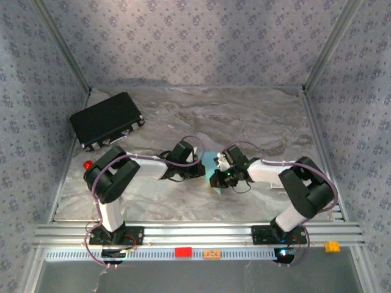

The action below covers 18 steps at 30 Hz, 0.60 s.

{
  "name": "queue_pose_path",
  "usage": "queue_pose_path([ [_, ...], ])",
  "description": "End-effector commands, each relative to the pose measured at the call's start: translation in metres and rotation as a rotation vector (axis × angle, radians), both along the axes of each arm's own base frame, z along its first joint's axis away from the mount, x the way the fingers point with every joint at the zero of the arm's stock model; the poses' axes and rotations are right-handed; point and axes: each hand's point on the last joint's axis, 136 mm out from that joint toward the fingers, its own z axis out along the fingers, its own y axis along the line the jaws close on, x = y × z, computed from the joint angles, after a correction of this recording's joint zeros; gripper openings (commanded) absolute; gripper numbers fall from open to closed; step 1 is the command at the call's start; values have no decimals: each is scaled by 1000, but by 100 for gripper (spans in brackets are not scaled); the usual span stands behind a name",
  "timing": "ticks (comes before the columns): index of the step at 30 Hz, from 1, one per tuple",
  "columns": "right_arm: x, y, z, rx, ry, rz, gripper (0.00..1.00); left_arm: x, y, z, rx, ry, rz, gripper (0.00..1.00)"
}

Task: Fold a paper plane with a square sheet of paper (pick it up from the middle)
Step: Third fold the triangle at the center of the table.

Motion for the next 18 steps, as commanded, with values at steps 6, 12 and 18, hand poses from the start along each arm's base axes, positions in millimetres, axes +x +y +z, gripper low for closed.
queue_pose_path([
  [6, -41, -30, -21, -37, 116, -64, 6, -10, 23, -37, 106, 88, 48, 0],
  [12, -50, -42, -12, -13, 89, -118, 6, -12, 25, -37, 77, 114, 99, 0],
  [18, -29, -55, 16, -41, -54, -180, 8, -15, 24, -30, 19, 117, 177, 0],
])
